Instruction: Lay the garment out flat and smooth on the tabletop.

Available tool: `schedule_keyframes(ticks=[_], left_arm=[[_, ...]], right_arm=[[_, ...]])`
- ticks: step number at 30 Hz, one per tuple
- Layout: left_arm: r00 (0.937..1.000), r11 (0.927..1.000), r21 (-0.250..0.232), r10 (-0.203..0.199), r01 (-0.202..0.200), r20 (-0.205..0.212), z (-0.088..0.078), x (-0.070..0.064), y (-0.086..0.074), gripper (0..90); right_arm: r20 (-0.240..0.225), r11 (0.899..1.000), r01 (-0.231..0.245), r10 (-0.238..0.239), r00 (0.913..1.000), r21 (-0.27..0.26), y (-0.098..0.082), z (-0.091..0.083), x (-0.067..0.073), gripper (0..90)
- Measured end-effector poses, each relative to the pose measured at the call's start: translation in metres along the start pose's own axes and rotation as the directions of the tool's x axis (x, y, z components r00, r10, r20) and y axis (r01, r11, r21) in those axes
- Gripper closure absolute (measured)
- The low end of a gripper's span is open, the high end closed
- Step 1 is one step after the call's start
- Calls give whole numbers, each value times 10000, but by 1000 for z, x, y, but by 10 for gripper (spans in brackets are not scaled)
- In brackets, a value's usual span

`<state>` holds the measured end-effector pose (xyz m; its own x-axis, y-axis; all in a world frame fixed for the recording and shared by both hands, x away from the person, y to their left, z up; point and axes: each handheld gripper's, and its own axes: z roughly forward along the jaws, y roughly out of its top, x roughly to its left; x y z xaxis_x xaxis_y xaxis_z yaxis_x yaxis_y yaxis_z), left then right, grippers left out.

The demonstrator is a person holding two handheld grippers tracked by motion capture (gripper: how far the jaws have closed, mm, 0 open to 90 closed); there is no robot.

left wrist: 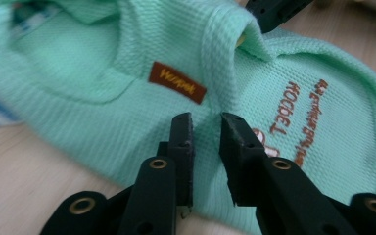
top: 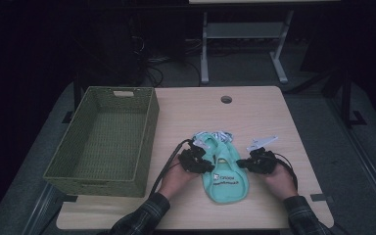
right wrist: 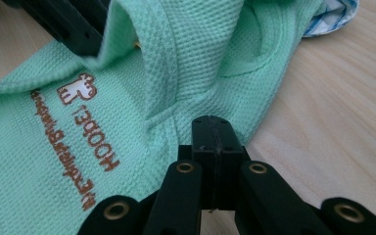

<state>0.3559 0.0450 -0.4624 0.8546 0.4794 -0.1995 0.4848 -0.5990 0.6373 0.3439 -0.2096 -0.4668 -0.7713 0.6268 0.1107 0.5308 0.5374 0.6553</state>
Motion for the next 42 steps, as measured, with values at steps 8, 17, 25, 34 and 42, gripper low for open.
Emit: schedule_keyframes(ticks=[8,17,25,34,42], left_arm=[[9978,9983,373,463,-445,-481,-13,-6,-4,670],[9906,9917,842,1045,-972,-881,-15,-8,-11,873],[9909,9927,782,988,-918,-918,-31,-7,-11,895],[9901,9892,1337,754,-593,-1186,-36,3,-24,897],[9908,9902,1335,569,-403,-1229,-40,2,-26,864]], right_arm=[[-39,10000,69,-69,10000,-33,0,0,-1,897],[-15,10000,17,-17,10000,1,0,0,0,897],[45,10000,25,-25,10000,20,0,0,1,898],[316,9994,271,-278,9991,225,-1,-4,3,898],[277,9988,416,-423,9987,270,-5,-8,3,879]])
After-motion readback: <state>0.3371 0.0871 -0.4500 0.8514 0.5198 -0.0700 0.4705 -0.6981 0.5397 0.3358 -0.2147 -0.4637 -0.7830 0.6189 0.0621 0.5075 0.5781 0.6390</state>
